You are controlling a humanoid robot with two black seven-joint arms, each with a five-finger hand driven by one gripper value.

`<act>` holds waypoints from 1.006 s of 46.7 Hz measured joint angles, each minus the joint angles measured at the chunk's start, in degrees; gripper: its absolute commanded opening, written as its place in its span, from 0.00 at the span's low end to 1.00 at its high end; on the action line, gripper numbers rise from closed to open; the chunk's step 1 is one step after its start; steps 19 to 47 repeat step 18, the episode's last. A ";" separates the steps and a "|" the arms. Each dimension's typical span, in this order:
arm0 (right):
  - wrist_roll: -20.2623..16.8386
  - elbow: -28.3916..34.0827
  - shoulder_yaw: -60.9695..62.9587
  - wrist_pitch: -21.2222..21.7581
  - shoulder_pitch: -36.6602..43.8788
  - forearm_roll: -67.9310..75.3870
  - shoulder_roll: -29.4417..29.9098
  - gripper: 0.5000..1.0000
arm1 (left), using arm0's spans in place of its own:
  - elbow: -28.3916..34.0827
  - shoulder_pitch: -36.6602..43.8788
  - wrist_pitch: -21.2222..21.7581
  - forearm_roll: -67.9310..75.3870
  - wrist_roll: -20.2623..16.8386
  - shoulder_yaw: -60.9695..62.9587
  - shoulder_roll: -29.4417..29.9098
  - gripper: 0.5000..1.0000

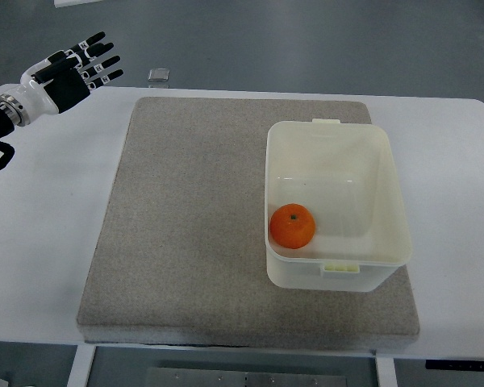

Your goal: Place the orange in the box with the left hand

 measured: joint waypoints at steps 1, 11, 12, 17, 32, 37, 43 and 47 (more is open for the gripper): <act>0.02 0.15 0.00 -0.03 0.00 -0.06 0.00 0.86 | 0.00 0.00 0.00 0.00 0.00 -0.01 0.00 0.99; 0.60 0.59 -0.07 -0.15 0.05 -0.36 0.00 0.86 | 0.00 0.01 0.00 -0.07 -0.08 -0.02 0.00 0.99; 0.60 0.59 -0.06 -0.20 0.06 -0.36 0.00 0.86 | 0.00 0.02 0.00 -0.07 -0.08 -0.02 0.00 0.99; 0.66 0.54 0.05 -0.35 0.06 -0.37 0.00 0.86 | 0.00 0.02 0.00 0.00 -0.08 0.00 0.00 0.99; 0.67 0.53 0.06 -0.36 0.06 -0.36 0.00 0.86 | 0.00 0.02 0.00 0.01 -0.09 0.00 0.00 0.99; 0.67 0.53 0.06 -0.36 0.06 -0.36 0.00 0.86 | 0.00 0.02 0.00 0.01 -0.09 0.00 0.00 0.99; 0.67 0.53 0.06 -0.36 0.06 -0.36 0.00 0.86 | 0.00 0.02 0.00 0.01 -0.09 0.00 0.00 0.99; 0.67 0.53 0.06 -0.36 0.06 -0.36 0.00 0.86 | 0.00 0.02 0.00 0.01 -0.09 0.00 0.00 0.99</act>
